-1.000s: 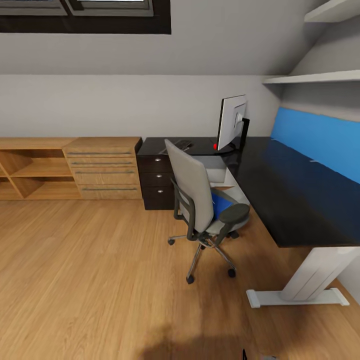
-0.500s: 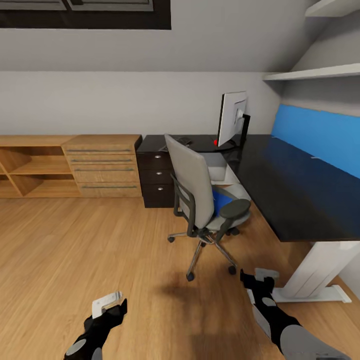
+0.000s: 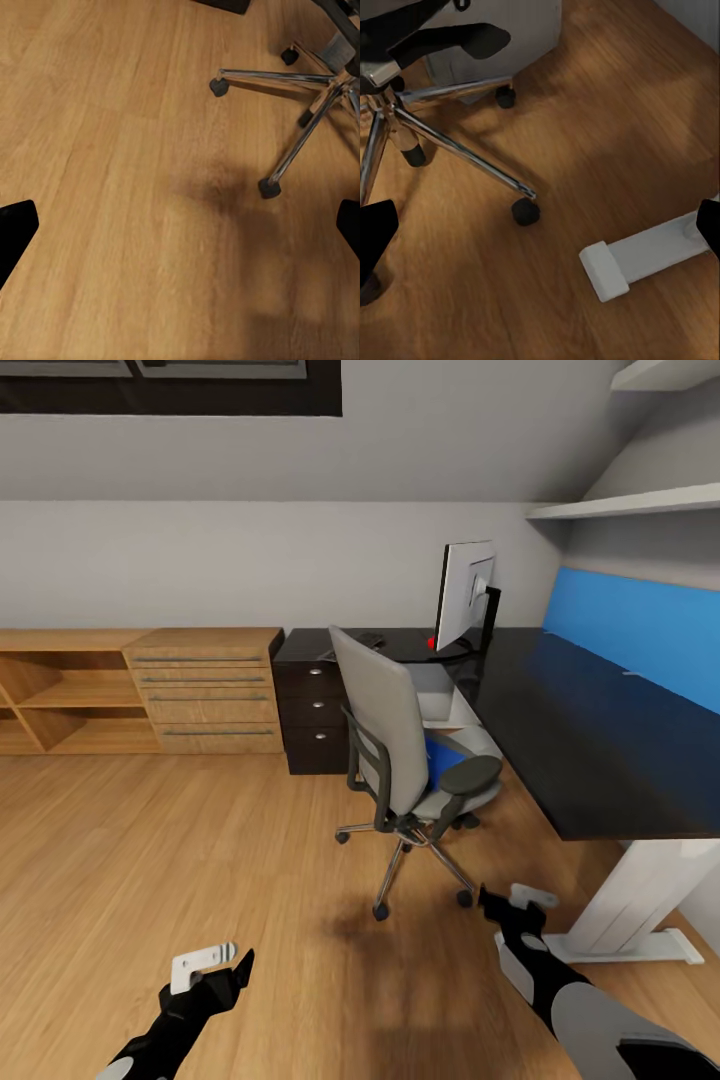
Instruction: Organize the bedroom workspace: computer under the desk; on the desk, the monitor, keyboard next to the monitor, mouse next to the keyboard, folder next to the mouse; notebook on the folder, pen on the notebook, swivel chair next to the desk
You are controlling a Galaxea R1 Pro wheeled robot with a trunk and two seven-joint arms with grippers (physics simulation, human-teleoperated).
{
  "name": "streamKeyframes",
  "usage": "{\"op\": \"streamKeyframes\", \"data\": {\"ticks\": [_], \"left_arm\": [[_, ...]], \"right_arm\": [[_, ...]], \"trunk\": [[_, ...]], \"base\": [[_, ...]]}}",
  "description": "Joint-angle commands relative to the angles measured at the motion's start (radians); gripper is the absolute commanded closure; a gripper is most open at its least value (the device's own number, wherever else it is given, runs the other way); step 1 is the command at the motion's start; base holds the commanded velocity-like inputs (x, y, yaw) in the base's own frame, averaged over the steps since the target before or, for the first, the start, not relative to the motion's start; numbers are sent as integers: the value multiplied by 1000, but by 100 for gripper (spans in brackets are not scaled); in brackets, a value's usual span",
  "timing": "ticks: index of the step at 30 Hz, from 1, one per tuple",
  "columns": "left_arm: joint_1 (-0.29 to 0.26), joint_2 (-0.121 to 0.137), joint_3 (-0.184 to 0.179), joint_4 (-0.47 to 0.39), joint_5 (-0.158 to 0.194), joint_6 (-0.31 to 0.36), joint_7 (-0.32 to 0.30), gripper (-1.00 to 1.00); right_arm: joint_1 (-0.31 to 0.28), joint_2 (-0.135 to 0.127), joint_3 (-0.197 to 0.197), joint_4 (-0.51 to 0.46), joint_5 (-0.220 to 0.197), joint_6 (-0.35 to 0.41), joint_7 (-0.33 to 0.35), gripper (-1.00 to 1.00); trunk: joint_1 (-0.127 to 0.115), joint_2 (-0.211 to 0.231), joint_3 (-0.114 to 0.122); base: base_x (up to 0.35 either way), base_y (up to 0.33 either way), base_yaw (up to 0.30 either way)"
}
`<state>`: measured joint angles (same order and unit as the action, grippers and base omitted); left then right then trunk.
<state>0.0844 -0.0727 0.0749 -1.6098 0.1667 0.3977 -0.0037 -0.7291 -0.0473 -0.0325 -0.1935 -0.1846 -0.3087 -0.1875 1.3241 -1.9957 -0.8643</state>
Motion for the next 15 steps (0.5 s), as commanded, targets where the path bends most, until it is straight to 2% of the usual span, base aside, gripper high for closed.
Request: {"op": "streamKeyframes", "data": {"ticks": [1,13,15], "left_arm": [[0,1,1,-1,10,6,-1,-100],[0,-2,-6,-1,10,10,4,-100],[0,-2,-9,-1,10,10,5,-100]], "right_arm": [[0,0,-1,3,-6,-30,3,-100],[0,1,1,-1,-18,-60,0,-100],[0,5,2,-1,-19,-61,0,-100]], "trunk": [[0,0,-1],[0,0,-1],[8,-14,-7]], "base": [[5,0,0],[43,0,0],[1,0,0]]}}
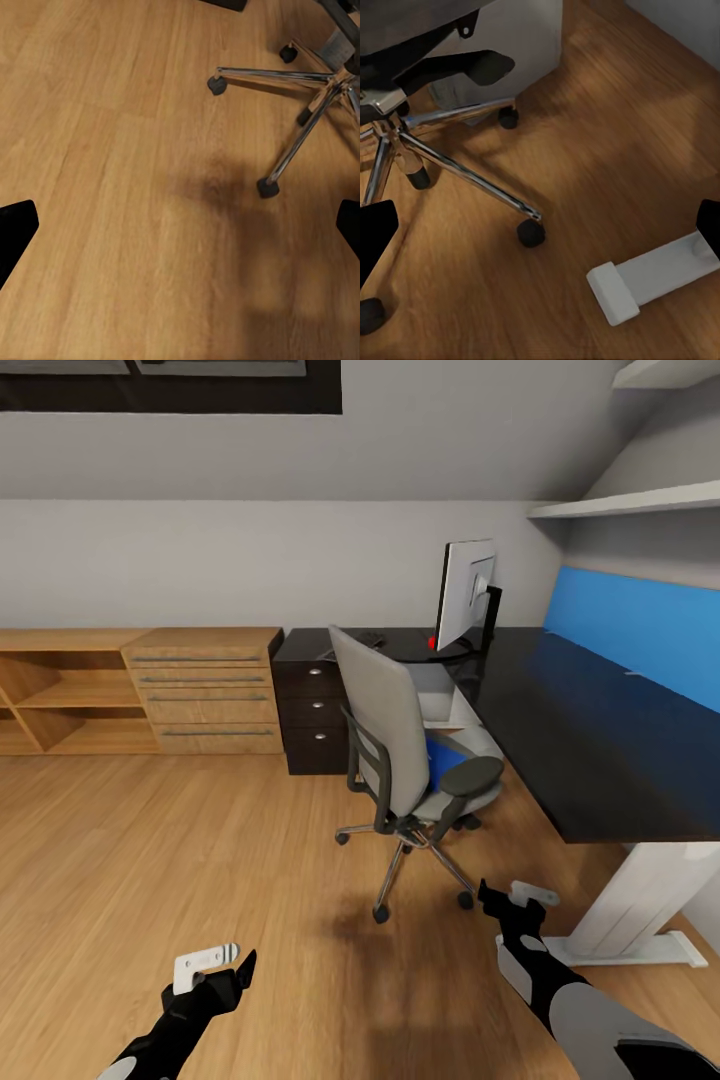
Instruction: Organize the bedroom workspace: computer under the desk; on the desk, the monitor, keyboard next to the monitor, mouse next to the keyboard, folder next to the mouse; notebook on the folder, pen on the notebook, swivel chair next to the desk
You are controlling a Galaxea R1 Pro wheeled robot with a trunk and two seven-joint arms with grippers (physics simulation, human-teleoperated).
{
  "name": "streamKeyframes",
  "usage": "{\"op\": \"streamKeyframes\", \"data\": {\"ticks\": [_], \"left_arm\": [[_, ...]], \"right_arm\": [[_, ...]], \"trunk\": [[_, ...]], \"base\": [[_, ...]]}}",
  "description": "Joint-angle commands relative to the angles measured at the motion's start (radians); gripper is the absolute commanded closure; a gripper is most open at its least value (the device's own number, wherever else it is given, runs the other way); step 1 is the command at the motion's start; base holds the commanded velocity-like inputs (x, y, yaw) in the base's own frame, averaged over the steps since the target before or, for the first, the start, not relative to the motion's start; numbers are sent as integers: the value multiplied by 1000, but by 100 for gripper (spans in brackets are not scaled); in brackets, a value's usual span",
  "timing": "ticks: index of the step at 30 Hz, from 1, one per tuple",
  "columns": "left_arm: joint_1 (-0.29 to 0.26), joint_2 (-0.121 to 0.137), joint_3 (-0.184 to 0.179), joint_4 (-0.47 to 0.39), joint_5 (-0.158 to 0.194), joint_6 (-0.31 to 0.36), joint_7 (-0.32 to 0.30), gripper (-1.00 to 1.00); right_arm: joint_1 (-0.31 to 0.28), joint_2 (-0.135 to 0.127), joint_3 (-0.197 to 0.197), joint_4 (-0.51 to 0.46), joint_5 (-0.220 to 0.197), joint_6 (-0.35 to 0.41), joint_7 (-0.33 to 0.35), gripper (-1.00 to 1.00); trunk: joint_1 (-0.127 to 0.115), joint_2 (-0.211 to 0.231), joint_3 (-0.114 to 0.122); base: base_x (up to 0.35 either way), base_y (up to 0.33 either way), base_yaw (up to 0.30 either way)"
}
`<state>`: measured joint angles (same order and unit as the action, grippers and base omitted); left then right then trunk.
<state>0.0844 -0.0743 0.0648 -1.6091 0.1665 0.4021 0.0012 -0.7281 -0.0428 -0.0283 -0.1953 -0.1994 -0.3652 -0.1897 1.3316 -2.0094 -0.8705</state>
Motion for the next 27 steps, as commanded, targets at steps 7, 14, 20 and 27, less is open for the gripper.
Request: {"op": "streamKeyframes", "data": {"ticks": [7,14,20,27], "left_arm": [[0,-1,0,-1,10,6,0,-100],[0,-1,-1,-2,10,6,0,-100],[0,-1,-24,-2,10,7,0,-100],[0,0,-38,-2,10,7,0,-100]], "right_arm": [[-1,1,-2,2,1,-5,3,-100],[-1,1,-2,1,3,-5,3,-100],[-1,0,-2,0,5,-6,3,-100],[-1,1,-2,0,5,-6,3,-100]], "trunk": [[27,-50,-23],[54,-99,-45],[77,-141,-63],[104,-190,-85]], "base": [[0,0,0],[0,0,0],[0,0,0],[0,0,0]]}}
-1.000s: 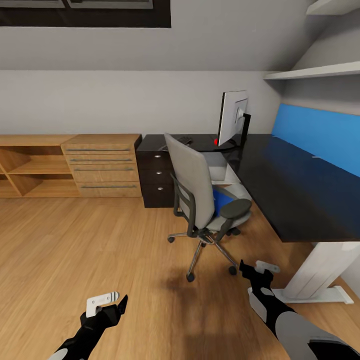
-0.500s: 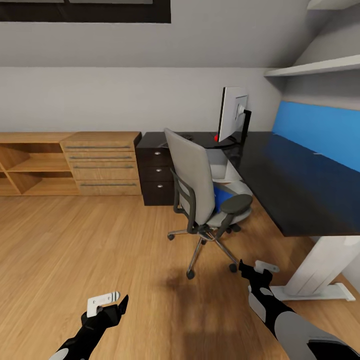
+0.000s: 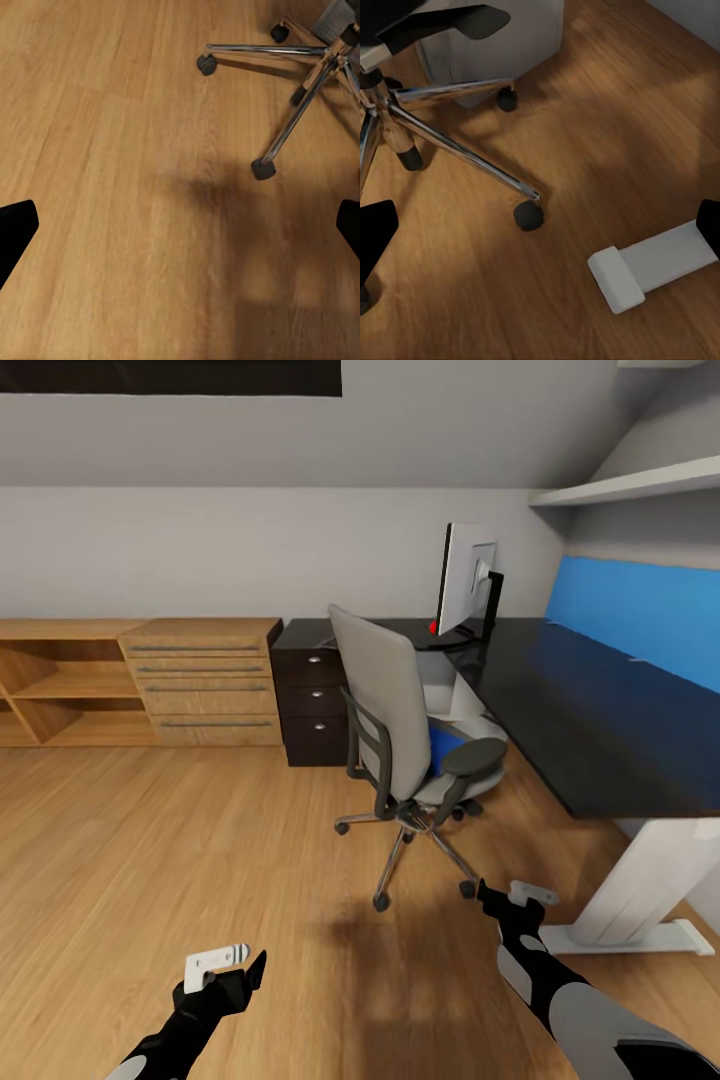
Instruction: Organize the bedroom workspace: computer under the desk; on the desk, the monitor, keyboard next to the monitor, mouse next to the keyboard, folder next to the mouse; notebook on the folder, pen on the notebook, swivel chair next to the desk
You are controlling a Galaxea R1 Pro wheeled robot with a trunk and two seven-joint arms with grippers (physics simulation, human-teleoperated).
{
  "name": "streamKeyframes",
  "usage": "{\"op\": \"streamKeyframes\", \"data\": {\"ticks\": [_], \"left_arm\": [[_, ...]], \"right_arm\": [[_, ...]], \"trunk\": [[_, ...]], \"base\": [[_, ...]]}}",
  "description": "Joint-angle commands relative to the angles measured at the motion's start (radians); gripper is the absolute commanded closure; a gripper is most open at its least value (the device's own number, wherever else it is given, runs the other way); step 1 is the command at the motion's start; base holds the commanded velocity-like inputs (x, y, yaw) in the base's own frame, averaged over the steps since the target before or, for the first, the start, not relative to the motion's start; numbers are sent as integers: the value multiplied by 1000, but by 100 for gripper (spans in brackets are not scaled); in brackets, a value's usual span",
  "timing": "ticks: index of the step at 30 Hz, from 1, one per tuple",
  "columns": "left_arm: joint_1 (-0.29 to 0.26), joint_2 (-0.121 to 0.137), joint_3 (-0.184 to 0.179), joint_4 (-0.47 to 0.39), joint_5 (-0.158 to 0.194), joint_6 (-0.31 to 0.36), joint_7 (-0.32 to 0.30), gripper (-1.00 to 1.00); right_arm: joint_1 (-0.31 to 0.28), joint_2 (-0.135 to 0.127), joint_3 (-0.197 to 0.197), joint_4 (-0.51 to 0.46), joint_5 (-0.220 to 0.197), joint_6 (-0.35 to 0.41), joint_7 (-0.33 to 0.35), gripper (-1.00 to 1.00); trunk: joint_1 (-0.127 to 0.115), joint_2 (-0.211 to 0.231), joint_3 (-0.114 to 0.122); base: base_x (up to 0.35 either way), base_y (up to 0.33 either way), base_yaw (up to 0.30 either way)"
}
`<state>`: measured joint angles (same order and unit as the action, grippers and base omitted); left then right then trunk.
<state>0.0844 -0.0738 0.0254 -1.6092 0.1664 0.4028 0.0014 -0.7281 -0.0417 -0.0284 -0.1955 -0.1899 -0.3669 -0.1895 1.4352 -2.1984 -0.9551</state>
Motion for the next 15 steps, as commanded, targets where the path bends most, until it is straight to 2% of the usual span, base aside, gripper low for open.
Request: {"op": "streamKeyframes", "data": {"ticks": [1,15], "left_arm": [[0,0,2,-1,10,6,0,-100],[0,0,2,-1,10,7,2,-100]], "right_arm": [[-1,0,-2,1,-5,-4,2,-100],[-1,-1,-2,-1,-5,-4,2,-100]], "trunk": [[4,-8,-4],[58,-106,-48]], "base": [[0,0,0],[0,0,0]]}}
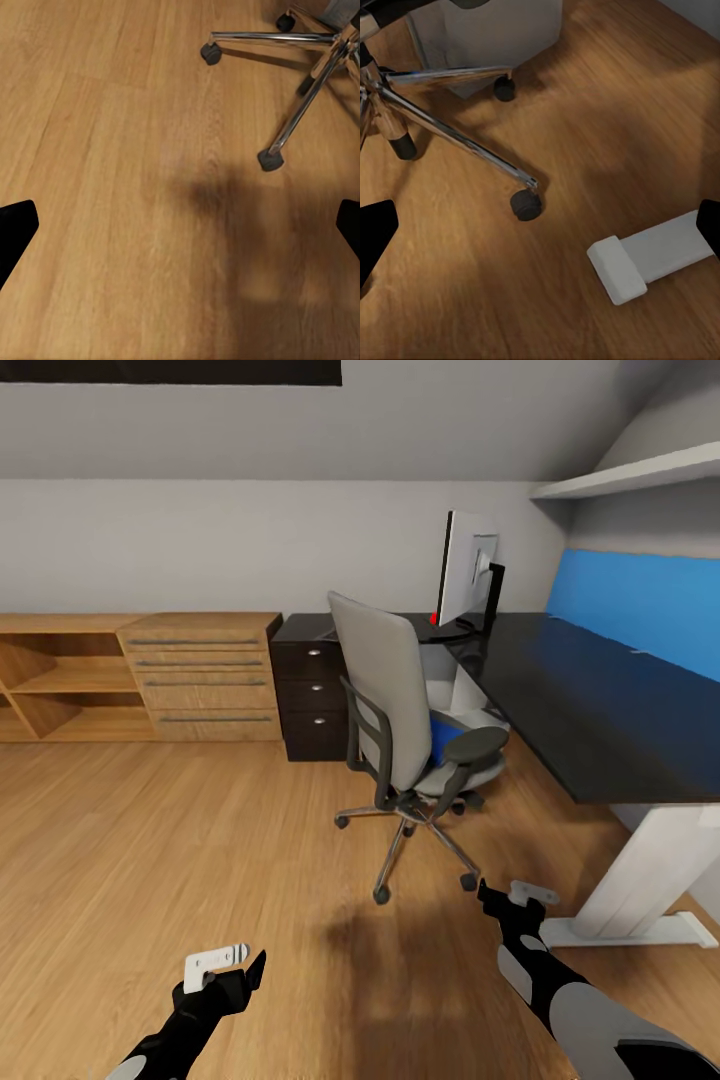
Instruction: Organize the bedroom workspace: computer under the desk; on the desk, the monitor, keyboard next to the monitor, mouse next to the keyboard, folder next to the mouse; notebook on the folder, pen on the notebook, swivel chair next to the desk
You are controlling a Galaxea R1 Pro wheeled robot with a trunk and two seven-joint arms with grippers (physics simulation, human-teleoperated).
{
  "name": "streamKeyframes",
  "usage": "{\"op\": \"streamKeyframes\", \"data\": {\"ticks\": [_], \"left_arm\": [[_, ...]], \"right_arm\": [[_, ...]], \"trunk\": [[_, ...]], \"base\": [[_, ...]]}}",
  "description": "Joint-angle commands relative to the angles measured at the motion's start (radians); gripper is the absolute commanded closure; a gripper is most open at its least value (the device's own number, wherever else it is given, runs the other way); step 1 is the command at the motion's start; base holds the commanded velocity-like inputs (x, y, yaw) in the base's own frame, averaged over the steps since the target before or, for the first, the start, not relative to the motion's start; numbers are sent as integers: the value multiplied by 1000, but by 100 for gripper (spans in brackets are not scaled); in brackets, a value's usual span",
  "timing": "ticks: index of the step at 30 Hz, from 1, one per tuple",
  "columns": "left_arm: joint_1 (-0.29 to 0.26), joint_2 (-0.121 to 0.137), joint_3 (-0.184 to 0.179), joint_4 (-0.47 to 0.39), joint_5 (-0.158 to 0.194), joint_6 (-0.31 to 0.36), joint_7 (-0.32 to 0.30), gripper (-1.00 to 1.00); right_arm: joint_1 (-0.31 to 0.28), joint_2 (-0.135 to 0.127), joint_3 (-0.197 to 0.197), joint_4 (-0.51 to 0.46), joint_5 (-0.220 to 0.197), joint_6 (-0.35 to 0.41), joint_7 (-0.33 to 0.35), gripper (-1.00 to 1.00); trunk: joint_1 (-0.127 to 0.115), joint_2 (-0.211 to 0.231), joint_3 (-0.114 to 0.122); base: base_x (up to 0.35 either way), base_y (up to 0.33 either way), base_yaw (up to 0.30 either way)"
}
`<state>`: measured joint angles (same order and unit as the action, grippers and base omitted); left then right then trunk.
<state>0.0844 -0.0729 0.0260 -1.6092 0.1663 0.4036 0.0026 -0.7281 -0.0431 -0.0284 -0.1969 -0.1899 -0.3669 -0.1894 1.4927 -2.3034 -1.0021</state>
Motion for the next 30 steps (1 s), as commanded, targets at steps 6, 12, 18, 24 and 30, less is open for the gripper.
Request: {"op": "streamKeyframes", "data": {"ticks": [6,12,18,24,30], "left_arm": [[0,1,0,-1,9,5,0,-100],[0,3,0,0,8,4,-1,-100],[0,4,0,12,6,4,-1,-100],[0,4,1,14,6,4,-1,-100],[0,5,0,16,6,4,-1,-100]], "right_arm": [[-1,-1,-2,2,-4,-11,4,-100],[-1,-1,-2,5,-3,-32,4,-100],[-1,-3,-2,5,-2,-35,4,-100],[-1,-5,-1,7,-1,-42,4,-100],[-1,-6,1,10,0,-51,4,-100]], "trunk": [[11,-22,-10],[11,-22,-10],[11,-22,-10],[11,-22,-10],[11,-22,-10]], "base": [[0,0,0],[15,0,0],[230,-74,0],[217,-123,0],[154,-116,0]]}}
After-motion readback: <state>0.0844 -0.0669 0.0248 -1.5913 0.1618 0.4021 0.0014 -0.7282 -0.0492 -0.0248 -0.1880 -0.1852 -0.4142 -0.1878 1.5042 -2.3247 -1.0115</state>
